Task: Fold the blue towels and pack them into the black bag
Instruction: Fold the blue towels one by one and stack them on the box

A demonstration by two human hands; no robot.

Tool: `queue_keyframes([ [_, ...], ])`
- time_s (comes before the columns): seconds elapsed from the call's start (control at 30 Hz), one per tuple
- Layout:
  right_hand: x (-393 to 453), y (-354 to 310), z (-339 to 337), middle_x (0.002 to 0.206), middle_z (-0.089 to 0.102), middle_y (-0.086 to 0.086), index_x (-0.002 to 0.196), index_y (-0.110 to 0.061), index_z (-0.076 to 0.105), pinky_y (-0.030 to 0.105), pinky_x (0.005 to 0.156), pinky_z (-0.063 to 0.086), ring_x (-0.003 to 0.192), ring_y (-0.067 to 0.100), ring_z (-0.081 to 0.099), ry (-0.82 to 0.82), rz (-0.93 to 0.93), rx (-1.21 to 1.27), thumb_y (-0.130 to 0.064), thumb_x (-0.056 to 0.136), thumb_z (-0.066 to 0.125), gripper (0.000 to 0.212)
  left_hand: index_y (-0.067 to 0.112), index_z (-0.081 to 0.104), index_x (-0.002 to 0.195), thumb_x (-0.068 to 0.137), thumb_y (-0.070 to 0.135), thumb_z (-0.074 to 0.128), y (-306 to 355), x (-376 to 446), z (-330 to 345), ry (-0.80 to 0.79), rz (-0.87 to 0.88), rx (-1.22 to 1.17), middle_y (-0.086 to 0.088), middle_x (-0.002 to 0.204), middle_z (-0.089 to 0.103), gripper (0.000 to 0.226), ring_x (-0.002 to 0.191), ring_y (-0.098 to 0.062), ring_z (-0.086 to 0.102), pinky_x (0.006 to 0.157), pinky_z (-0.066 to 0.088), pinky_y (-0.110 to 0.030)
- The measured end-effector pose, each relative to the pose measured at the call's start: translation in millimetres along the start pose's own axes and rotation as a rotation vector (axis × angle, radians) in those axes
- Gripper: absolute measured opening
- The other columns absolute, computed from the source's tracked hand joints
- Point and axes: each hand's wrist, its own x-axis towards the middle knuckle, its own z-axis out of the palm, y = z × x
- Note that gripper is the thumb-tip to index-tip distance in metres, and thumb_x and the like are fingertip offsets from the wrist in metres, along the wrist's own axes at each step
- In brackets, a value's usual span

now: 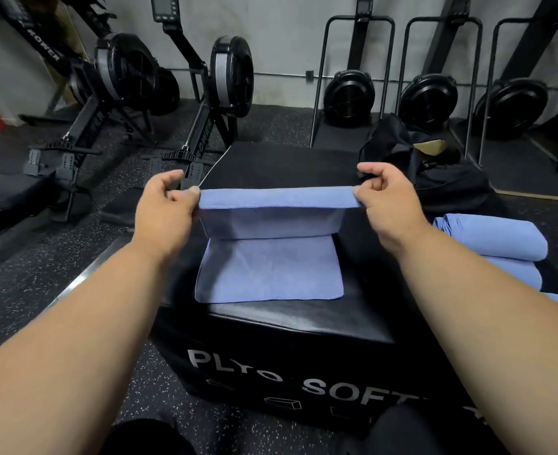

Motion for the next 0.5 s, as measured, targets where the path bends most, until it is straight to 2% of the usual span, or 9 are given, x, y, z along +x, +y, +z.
queue_keyframes([
  [0.07, -9, 17, 9, 0.071, 0.058, -0.003, 0.114, -0.027, 0.065, 0.022, 0.065, 0.048, 0.064, 0.01, 0.054, -0.045, 0.035, -0.007, 0.007, 0.091, 0.061, 0.041, 0.022, 0.059, 0.123, 0.096, 0.017, 0.072, -13, -13, 2, -0.037, -0.042, -0.016, -0.002, 0.08, 0.066, 0.03, 0.064, -0.01, 0.058, 0.065, 0.052, -0.024],
  [0.13, -37, 57, 16, 0.072, 0.06, 0.0, 0.111, -0.027, 0.067, 0.033, 0.07, 0.05, 0.064, 0.015, 0.056, -0.147, 0.131, -0.099, 0.007, 0.089, 0.063, 0.041, 0.022, 0.068, 0.103, 0.085, 0.021, 0.077, -48, -40, 2, -0.122, -0.175, 0.044, -0.006, 0.077, 0.07, 0.02, 0.065, -0.017, 0.057, 0.07, 0.053, -0.034],
  [0.2, -65, 87, 16, 0.073, 0.062, -0.003, 0.11, -0.03, 0.069, 0.032, 0.074, 0.05, 0.066, 0.011, 0.057, -0.21, 0.217, -0.218, 0.0, 0.087, 0.07, 0.038, 0.027, 0.07, 0.09, 0.076, 0.026, 0.075, -79, -66, -3, -0.203, -0.312, 0.122, -0.011, 0.076, 0.074, 0.015, 0.065, -0.02, 0.062, 0.079, 0.058, -0.044],
  [0.3, -76, 91, 12, 0.079, 0.07, -0.003, 0.105, -0.04, 0.065, 0.026, 0.073, 0.049, 0.069, 0.005, 0.061, -0.192, 0.245, -0.239, -0.008, 0.087, 0.074, 0.037, 0.03, 0.061, 0.102, 0.086, 0.025, 0.077, -99, -74, -10, -0.207, -0.356, 0.185, -0.002, 0.08, 0.079, 0.023, 0.077, -0.023, 0.077, 0.092, 0.061, -0.047],
  [0.37, -76, 88, 11, 0.085, 0.073, -0.001, 0.103, -0.042, 0.062, 0.025, 0.073, 0.049, 0.072, 0.006, 0.064, -0.19, 0.238, -0.226, -0.008, 0.087, 0.075, 0.04, 0.027, 0.06, 0.116, 0.09, 0.02, 0.078, -101, -70, -12, -0.18, -0.381, 0.125, -0.001, 0.083, 0.08, 0.033, 0.079, -0.023, 0.078, 0.092, 0.062, -0.046],
  [0.4, -78, 87, 12, 0.086, 0.073, -0.002, 0.103, -0.043, 0.062, 0.024, 0.073, 0.049, 0.073, 0.006, 0.064, -0.195, 0.239, -0.227, -0.008, 0.088, 0.075, 0.04, 0.02, 0.059, 0.122, 0.09, 0.017, 0.078, -100, -68, -11, -0.162, -0.393, 0.102, -0.002, 0.083, 0.079, 0.038, 0.077, -0.023, 0.077, 0.092, 0.062, -0.045],
  [0.5, -85, 88, 10, 0.089, 0.071, -0.004, 0.107, -0.042, 0.064, 0.024, 0.074, 0.05, 0.07, 0.005, 0.063, -0.204, 0.229, -0.233, -0.01, 0.088, 0.076, 0.039, 0.019, 0.056, 0.128, 0.09, 0.015, 0.078, -103, -65, -13, -0.121, -0.389, 0.125, -0.003, 0.085, 0.078, 0.045, 0.075, -0.02, 0.077, 0.091, 0.063, -0.045],
])
